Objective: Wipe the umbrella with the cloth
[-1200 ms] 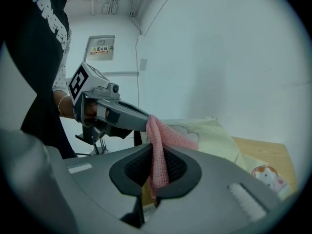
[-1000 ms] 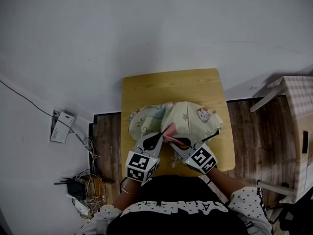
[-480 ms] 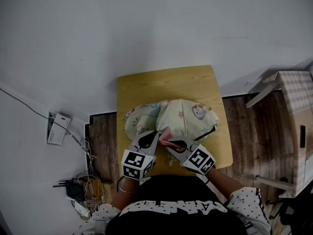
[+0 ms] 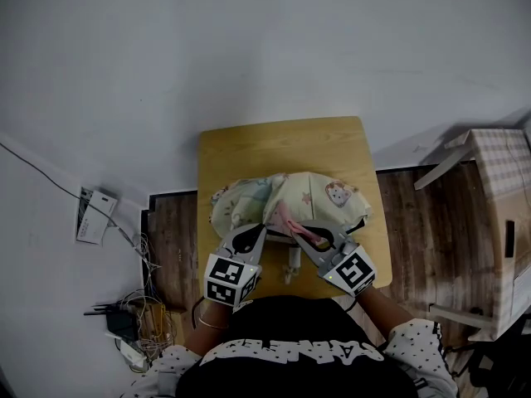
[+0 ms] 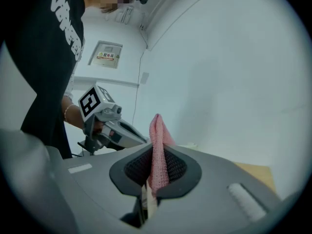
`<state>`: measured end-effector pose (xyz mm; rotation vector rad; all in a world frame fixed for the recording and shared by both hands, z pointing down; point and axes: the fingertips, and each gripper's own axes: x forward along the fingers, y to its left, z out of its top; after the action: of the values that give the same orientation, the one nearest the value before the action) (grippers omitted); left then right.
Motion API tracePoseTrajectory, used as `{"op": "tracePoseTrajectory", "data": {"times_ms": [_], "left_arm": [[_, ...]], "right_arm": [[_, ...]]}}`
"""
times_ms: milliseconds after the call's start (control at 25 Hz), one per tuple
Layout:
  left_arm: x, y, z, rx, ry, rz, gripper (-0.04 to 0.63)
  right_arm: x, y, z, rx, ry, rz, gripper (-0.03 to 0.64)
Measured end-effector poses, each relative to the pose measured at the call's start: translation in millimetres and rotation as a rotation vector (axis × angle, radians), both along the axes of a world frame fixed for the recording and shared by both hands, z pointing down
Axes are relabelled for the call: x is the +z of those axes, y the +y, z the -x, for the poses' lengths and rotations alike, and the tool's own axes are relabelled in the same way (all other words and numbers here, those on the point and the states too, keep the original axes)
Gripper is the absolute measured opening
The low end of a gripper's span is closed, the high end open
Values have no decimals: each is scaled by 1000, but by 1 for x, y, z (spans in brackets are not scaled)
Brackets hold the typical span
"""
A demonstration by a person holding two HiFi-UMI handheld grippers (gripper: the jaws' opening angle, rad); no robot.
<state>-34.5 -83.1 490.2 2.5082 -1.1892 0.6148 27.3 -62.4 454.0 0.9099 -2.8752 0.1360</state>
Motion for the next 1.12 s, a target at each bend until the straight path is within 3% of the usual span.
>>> {"op": "tracePoseTrajectory", "data": {"times_ms": [280, 480, 760, 1120], "left_arm": [[-2, 3, 0, -11, 0, -8, 2], [-5, 5, -2, -28, 12, -10, 2], [-8, 9, -2, -62, 42, -3, 2], [-11, 7, 1, -69, 27, -18, 2]], "right_arm": [[-8, -44, -35, 157, 57, -56, 32], [-1, -70, -55, 226, 92, -35, 32], [19, -87, -61, 233, 197, -28, 32], [44, -95, -55, 180, 227, 38, 32]]}}
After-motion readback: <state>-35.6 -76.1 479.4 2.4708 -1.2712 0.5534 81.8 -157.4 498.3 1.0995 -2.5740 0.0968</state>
